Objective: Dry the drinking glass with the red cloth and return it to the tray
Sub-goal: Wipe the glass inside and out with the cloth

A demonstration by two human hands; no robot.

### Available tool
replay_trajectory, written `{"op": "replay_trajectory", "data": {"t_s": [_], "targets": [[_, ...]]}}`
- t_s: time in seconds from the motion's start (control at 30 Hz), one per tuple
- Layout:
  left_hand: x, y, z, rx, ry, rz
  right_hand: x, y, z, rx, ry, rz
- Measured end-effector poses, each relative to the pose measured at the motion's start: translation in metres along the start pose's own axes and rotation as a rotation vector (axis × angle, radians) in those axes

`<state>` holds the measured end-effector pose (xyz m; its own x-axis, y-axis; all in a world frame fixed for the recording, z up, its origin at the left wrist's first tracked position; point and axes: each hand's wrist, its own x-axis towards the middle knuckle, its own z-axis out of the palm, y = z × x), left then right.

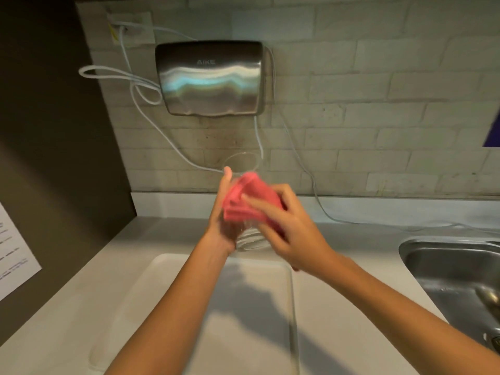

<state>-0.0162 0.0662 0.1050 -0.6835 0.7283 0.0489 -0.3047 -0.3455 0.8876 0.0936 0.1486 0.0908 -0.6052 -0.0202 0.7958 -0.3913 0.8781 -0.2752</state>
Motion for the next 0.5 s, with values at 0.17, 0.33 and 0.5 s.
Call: {"op": "replay_trajectory", "data": {"t_s": [0.17, 0.33, 0.5], "targets": [[0.0, -0.001, -0.006, -0.006, -0.042, 0.027, 0.012, 0.011, -0.012, 0.085, 0.03, 0.072], [0.004, -0.003, -0.001, -0.096, -0.014, 0.01, 0.049, 0.007, -0.004, 0.071, 0.16, 0.166], [0.005, -0.001, -0.02, -0.062, -0.028, 0.074, 0.002, 0.005, -0.001, 0.071, -0.107, -0.078]]}}
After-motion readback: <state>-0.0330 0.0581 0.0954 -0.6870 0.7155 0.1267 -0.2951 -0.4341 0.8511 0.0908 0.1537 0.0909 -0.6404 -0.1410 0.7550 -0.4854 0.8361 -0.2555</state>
